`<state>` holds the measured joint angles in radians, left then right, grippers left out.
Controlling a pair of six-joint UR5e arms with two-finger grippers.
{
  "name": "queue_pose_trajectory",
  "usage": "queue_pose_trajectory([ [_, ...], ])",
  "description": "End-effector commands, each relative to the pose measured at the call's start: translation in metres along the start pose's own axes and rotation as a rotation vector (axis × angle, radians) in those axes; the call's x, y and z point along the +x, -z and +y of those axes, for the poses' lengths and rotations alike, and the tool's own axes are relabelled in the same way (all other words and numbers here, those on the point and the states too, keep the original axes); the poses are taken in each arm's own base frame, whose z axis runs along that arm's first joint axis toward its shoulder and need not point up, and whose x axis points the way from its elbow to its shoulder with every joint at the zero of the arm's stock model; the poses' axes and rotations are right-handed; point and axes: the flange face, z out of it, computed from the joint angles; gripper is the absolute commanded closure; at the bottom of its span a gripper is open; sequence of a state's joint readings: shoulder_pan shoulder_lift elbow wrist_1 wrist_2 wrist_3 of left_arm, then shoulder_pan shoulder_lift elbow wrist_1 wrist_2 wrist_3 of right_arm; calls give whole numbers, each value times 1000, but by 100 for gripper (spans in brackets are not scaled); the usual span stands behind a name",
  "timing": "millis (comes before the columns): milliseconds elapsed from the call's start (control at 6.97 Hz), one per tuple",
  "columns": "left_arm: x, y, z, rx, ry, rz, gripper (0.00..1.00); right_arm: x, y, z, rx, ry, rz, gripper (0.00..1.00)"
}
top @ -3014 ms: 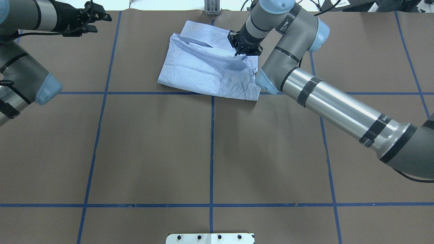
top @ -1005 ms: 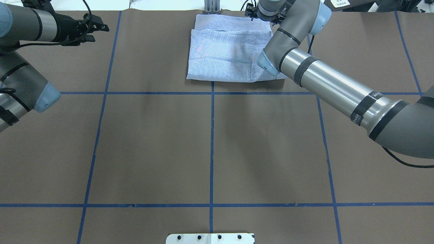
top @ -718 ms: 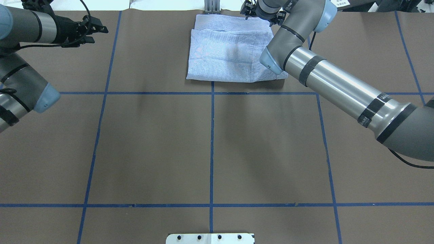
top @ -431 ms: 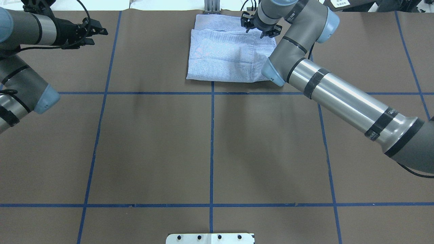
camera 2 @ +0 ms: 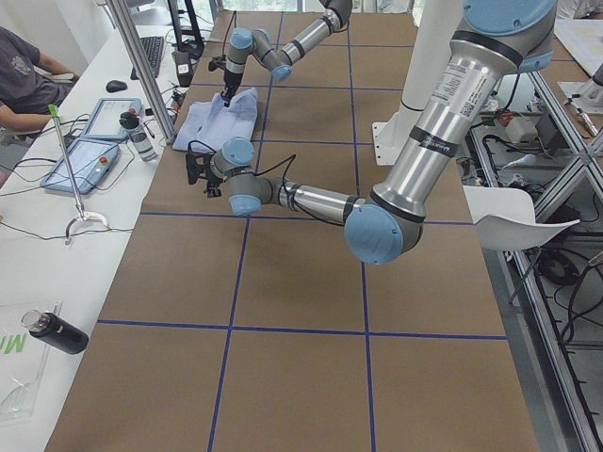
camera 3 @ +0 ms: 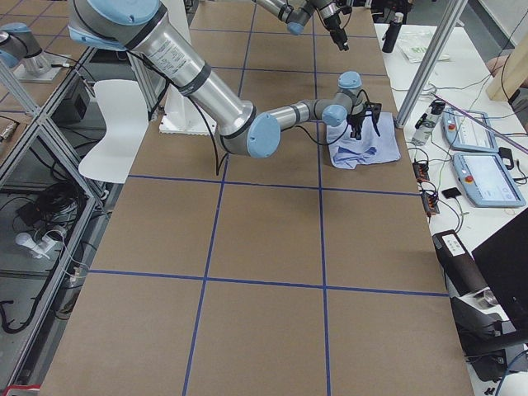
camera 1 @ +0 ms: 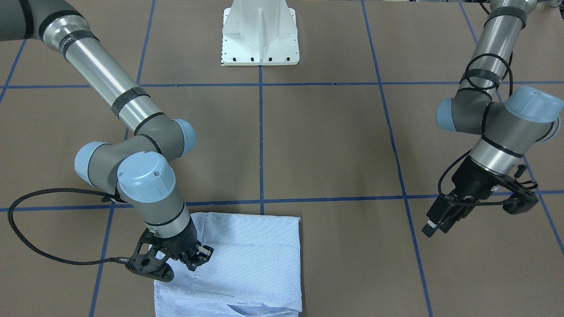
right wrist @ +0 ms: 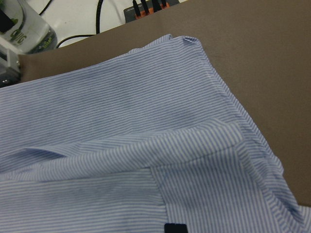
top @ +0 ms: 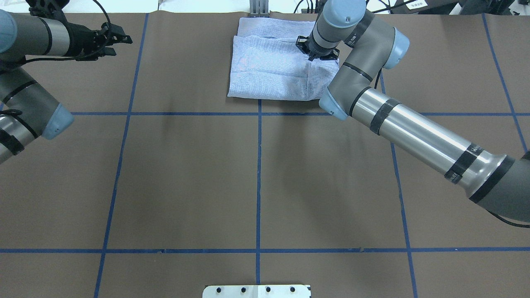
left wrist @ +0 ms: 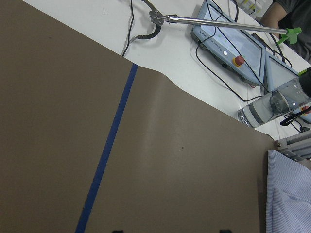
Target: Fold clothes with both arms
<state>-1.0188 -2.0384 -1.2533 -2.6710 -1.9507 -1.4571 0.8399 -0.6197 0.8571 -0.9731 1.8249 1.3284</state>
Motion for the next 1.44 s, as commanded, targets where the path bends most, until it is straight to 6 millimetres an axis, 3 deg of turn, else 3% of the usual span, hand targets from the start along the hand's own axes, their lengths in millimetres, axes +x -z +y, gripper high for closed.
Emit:
queue_pose_trajectory([
  [0,-1,0,0,-1,-1,0,27,23,-46,-20,125,10,47,100],
  [287,-1,1,1,-1,-3,1,27,24,-40,-54,200,-8,56,100],
  [431,-6,1,1,-1,-1,0,27,35,-51,-56,225,-13,92,100],
  [574,-9,1,2,-1,-1,-4,27,28,-42,-66,230,-19,83,100],
  [861,-8,0,1,-3,-37,-5,27,37,-16,-104,161,-37,42,100],
  [1005,-6,-1,4,-34,-38,-4,28,51,9,-122,125,-25,5,100],
  [1148,-5,1,10,-100,-39,4,28,88,29,-117,64,6,13,100],
  [1292,-4,4,9,-121,-40,9,28,96,50,-105,38,47,16,100],
])
